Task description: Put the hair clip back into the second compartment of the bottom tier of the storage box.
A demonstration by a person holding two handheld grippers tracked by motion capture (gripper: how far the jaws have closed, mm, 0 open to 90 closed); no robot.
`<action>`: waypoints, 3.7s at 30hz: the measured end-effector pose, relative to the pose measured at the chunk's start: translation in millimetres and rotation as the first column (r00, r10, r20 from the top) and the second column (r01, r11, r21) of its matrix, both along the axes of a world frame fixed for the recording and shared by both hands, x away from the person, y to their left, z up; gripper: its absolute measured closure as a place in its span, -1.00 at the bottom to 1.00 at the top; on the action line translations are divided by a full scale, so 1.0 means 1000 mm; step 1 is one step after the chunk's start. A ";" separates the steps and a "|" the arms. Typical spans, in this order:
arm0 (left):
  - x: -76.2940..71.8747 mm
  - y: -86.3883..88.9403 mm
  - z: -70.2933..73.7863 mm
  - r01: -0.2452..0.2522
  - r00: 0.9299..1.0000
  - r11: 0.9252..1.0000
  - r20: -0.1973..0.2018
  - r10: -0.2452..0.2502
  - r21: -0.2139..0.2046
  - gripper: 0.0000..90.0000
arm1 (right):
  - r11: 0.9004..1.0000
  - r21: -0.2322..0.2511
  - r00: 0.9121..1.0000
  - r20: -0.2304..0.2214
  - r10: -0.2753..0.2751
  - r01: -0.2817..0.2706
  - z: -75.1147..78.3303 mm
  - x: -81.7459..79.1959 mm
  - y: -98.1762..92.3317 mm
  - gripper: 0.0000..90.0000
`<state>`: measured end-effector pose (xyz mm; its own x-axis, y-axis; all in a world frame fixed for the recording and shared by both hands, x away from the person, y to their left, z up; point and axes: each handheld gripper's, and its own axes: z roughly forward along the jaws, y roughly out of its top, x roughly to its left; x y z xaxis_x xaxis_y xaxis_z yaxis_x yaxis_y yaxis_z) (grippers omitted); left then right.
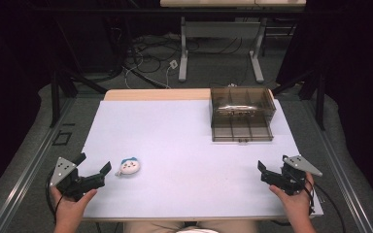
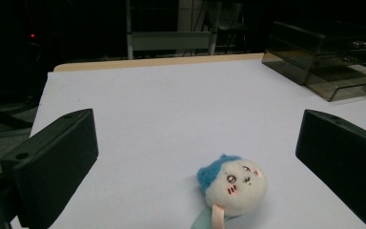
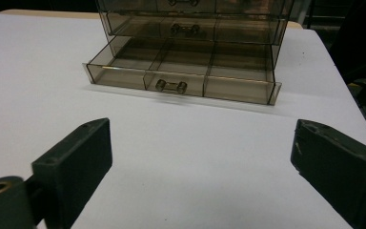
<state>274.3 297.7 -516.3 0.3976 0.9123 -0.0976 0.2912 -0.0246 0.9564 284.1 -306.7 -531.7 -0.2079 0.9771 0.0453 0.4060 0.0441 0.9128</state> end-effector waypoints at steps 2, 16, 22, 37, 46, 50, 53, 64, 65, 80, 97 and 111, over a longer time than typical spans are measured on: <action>0.000 0.000 0.000 0.000 1.000 1.000 0.000 0.000 -0.001 -0.99 | 1.000 -0.009 1.000 -0.017 0.006 -0.007 0.000 0.000 0.001 -0.80; 0.001 -0.001 -0.002 -0.005 1.000 1.000 -0.009 0.005 0.006 -0.99 | 0.997 -0.030 0.997 -0.014 0.070 -0.071 0.003 -0.002 0.014 -0.65; 0.001 -0.002 -0.001 0.000 1.000 1.000 -0.003 0.000 0.007 -0.99 | 0.982 -0.048 0.983 -0.049 0.179 -0.182 0.009 0.001 0.039 -0.57; 0.004 -0.003 -0.002 0.000 1.000 1.000 -0.015 0.000 0.010 -0.99 | 0.914 -0.113 0.921 -0.078 0.382 -0.389 0.018 0.012 0.097 -0.51; 0.004 0.000 -0.003 0.000 1.000 1.000 -0.027 0.000 0.010 -0.99 | 0.871 -0.127 0.880 -0.116 0.461 -0.474 0.031 0.030 0.129 -0.48; 0.004 0.000 -0.003 0.000 1.000 1.000 -0.027 0.000 0.007 -0.99 | 0.832 -0.176 0.850 -0.134 0.510 -0.527 0.036 0.039 0.149 -0.45; 0.004 0.001 -0.003 -0.001 1.000 1.000 -0.025 0.001 0.009 -0.99 | 0.807 -0.208 0.833 -0.148 0.533 -0.553 0.037 0.042 0.157 -0.45; 0.004 0.001 -0.002 0.002 1.000 1.000 -0.025 -0.002 0.011 -0.99 | 0.661 -0.338 0.738 -0.207 0.642 -0.670 0.051 0.056 0.201 -0.31; 0.004 0.001 -0.002 0.002 1.000 1.000 -0.025 -0.002 0.011 -0.99 | 0.661 -0.338 0.738 -0.207 0.642 -0.670 0.051 0.056 0.201 -0.31; 0.005 0.001 -0.003 -0.001 1.000 1.000 -0.027 0.001 0.009 -0.99 | 0.397 -0.515 0.597 -0.310 0.740 -0.759 0.065 0.056 0.268 -0.30; 0.006 0.002 -0.004 -0.004 1.000 1.000 -0.031 0.005 0.007 -0.99 | 0.262 -0.595 0.552 -0.378 0.743 -0.760 0.063 0.057 0.325 -0.44; 0.007 0.003 -0.005 -0.009 0.999 1.000 -0.037 0.009 0.026 -0.99 | 0.212 -0.581 0.488 -0.373 0.789 -0.786 0.047 0.062 0.356 -0.35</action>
